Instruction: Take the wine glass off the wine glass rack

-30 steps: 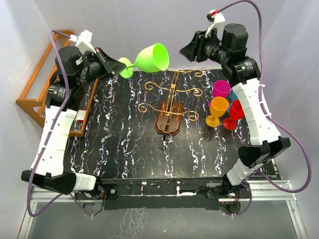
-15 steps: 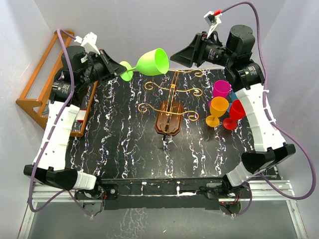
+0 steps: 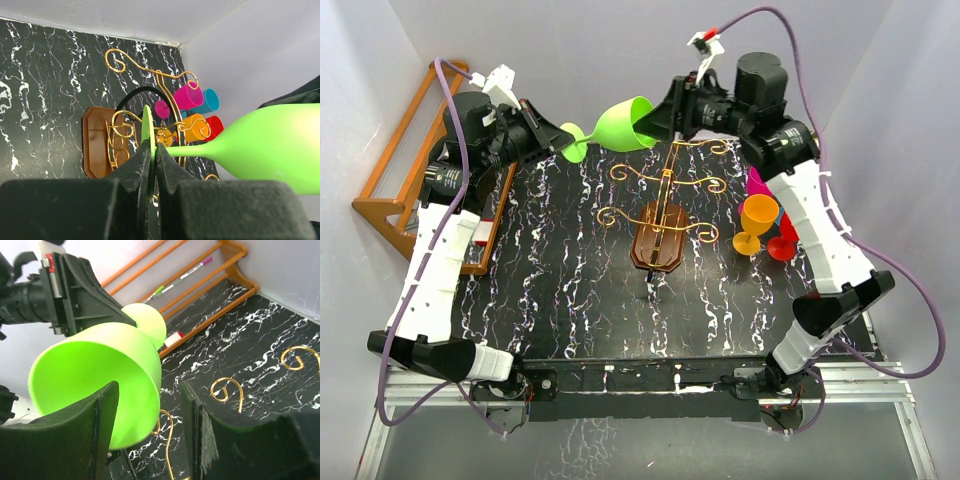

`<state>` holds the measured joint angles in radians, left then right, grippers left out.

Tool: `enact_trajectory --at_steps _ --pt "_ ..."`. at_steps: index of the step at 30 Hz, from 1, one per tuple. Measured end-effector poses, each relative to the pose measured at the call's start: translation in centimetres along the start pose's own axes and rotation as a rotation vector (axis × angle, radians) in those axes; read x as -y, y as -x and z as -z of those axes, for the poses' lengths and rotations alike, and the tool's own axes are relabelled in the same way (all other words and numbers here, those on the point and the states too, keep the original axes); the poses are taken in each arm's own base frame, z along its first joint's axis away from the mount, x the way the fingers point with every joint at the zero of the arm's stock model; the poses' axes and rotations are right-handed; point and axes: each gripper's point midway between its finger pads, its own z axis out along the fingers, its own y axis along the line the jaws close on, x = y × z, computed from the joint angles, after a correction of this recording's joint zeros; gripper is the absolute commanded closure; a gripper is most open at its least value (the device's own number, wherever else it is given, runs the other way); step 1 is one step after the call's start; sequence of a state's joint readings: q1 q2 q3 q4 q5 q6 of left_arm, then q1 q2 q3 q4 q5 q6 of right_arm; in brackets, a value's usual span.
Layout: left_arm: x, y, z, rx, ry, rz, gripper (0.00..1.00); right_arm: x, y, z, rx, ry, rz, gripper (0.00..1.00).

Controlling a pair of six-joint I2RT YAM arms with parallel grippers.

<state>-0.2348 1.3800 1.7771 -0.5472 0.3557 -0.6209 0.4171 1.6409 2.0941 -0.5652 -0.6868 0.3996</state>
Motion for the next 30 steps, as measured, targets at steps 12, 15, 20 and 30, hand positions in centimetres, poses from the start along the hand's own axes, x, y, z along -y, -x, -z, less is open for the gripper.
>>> enact_trajectory --at_steps 12,15,20,30 --pt "-1.1 0.1 -0.1 0.015 0.057 0.018 0.03 4.9 -3.0 -1.8 -0.03 -0.3 -0.036 0.92" --pt "-2.1 -0.1 -0.2 0.019 0.102 0.039 0.03 6.9 -2.2 0.7 0.034 -0.48 -0.021 0.92" --pt "-3.4 -0.2 -0.8 0.038 0.156 0.081 0.03 9.8 1.3 9.9 0.237 -0.867 0.013 0.92" --pt "-5.3 -0.4 -3.5 0.038 0.201 0.156 0.03 8.7 -0.4 29.6 0.418 -1.467 -0.093 0.92"
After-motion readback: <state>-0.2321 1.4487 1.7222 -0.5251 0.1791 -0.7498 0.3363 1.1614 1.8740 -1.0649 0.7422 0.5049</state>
